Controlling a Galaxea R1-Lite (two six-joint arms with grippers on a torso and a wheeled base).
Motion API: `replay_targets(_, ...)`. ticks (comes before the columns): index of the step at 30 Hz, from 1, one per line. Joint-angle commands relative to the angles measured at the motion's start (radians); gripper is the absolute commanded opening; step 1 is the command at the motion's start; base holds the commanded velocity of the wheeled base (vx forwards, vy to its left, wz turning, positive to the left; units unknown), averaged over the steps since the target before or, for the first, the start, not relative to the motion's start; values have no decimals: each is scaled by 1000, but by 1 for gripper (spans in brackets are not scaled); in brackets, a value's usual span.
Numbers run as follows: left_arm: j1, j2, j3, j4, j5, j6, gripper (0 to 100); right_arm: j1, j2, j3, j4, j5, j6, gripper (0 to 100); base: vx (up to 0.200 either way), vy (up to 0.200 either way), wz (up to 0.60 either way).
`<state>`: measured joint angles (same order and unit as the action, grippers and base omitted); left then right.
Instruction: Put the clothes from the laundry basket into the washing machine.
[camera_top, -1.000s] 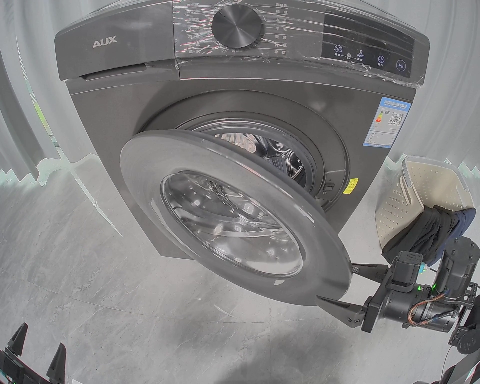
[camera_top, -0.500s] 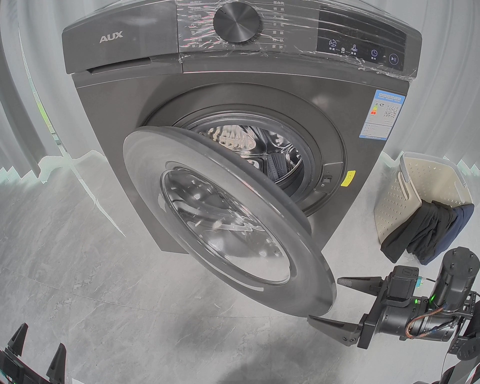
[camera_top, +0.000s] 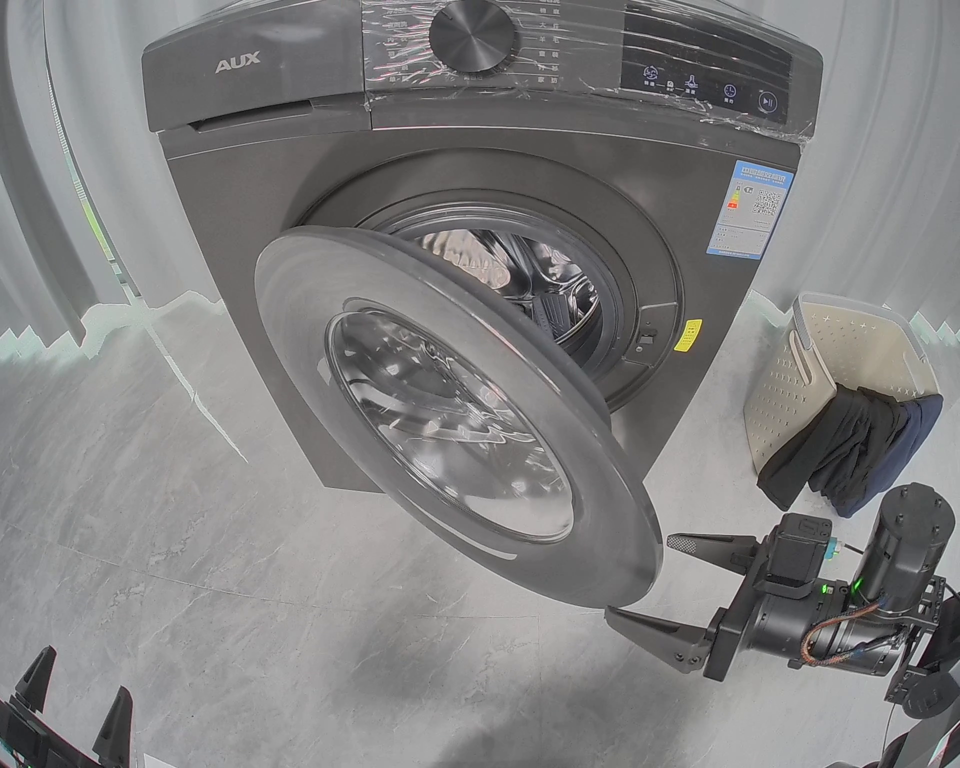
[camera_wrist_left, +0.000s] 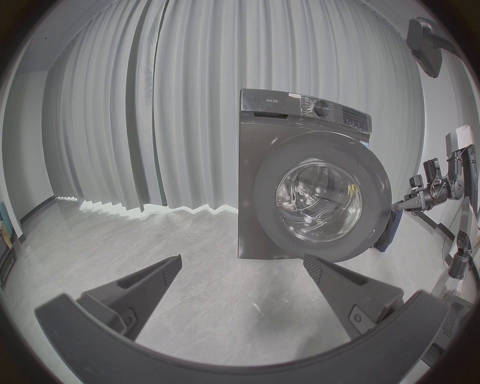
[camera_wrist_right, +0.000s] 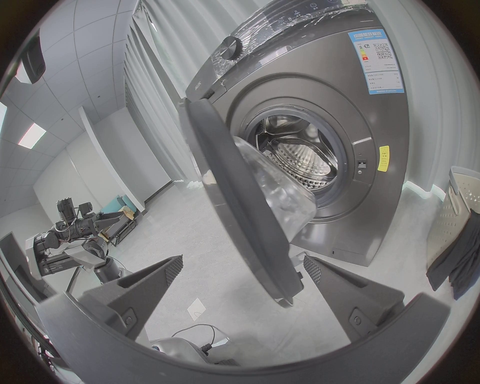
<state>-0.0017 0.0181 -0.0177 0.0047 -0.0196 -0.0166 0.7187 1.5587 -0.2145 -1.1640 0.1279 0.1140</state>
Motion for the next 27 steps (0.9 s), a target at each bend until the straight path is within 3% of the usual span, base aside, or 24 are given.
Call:
replay_targets(1, 0, -18, 15, 0, 0, 0, 100, 28, 70, 9, -57, -1, 6, 100, 0, 0, 0)
replay_targets(9, 0, -18, 15, 0, 0, 0, 100, 71, 104, 58, -192, -36, 27, 100, 0, 0, 0)
replay_targets(13, 0, -18, 15, 0, 0, 0, 100, 96, 95, 69, -206, -39, 38, 100, 0, 0, 0)
replay_targets(19, 0, -18, 15, 0, 0, 0, 100, 77, 30, 76, -203, -33, 38, 100, 0, 0, 0)
replay_targets(23, 0, -18, 15, 0, 0, 0, 100, 33, -35, 75, -186, -24, 36, 100, 0, 0, 0)
replay_targets(27, 0, -18, 15, 0, 0, -2, 100, -94, -106, 52, -163, 44, 36, 100, 0, 0, 0)
